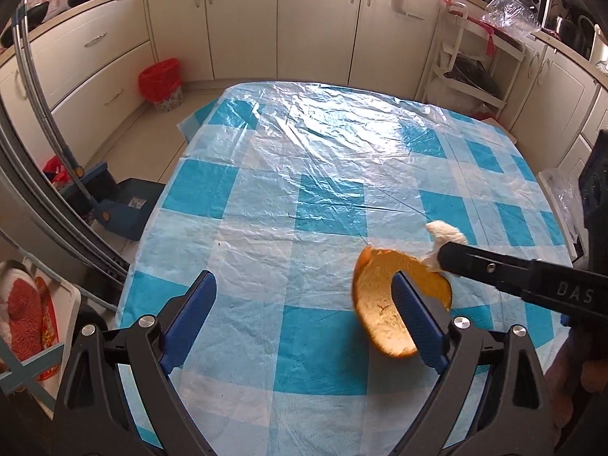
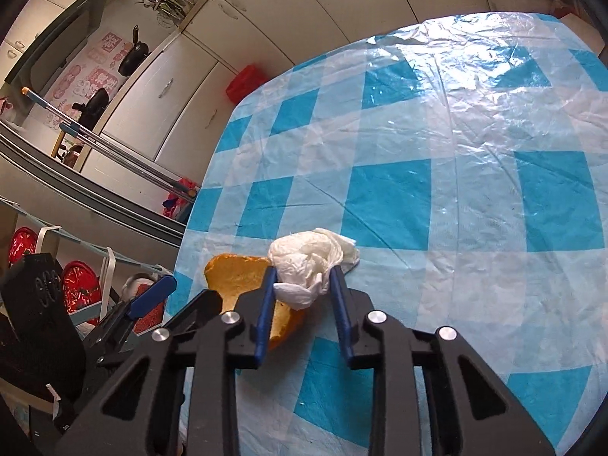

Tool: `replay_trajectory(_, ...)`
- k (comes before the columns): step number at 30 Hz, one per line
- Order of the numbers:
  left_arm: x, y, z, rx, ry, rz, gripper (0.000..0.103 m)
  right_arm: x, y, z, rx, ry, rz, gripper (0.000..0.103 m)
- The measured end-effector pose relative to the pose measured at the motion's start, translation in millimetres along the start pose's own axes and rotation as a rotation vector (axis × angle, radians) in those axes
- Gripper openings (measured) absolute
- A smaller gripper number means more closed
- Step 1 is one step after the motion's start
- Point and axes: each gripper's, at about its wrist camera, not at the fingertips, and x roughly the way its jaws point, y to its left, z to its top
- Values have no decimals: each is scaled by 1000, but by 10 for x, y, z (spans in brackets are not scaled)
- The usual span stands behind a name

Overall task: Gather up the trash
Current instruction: 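Grasp the orange peel with the left tool while the right tool grasps the white tissue, then carry the peel and tissue to the yellow bucket and release both inside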

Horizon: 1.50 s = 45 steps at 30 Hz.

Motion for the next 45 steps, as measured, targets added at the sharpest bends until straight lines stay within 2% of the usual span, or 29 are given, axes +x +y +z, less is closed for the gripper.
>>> replay_trajectory(5, 132, -107, 66, 42, -1, -34, 89, -335, -85, 63, 1, -79, -19, 25)
replay_trajectory(6, 160, -133, 70, 47, 2, -43, 87, -403, -100, 62, -8, -89, -36, 25)
replay_trajectory(8, 214, -181, 57, 46, 18, -80, 55, -518, -149, 49, -13, -100, -54, 25)
replay_trajectory(9, 245, -197, 47, 40, 39, -112, 23, -573, -173, 38, -17, -105, -68, 25)
replay_trajectory(10, 249, -213, 29, 37, 44, -124, 10, -623, -189, 29, -25, -110, -84, 25)
replay_trajectory(13, 126, -279, 6, 44, 6, -157, 6, -844, -285, -11, -31, -136, -110, 25)
replay_trajectory(17, -112, -396, -34, 61, -32, -231, 6, -1259, -410, -91, -44, -201, -158, 25)
replay_trajectory(22, -361, -633, -98, 58, -43, -359, 5, -1894, -690, -297, -35, -291, -254, 26)
replay_trajectory(26, -582, -1029, -199, 92, -44, -467, 5, -2436, -901, -529, -13, -367, -357, 27)
replay_trajectory(30, -802, -1628, -354, 153, -31, -578, 6, -2890, -1168, -801, 33, -404, -465, 28)
replay_trajectory(33, -947, -2148, -503, 195, -18, -655, 6, -3011, -1445, -992, 94, -374, -527, 28)
replay_trajectory(38, -1104, -2992, -785, 286, 0, -707, 6, -2899, -1960, -1308, 189, -233, -628, 29)
replay_trajectory(42, -1040, -3580, -1035, 353, 39, -684, 6, -2808, -2338, -1488, 241, -128, -691, 32)
replay_trajectory(45, -923, -3941, -1225, 402, 67, -632, 6, -2816, -2548, -1502, 290, -99, -714, 39)
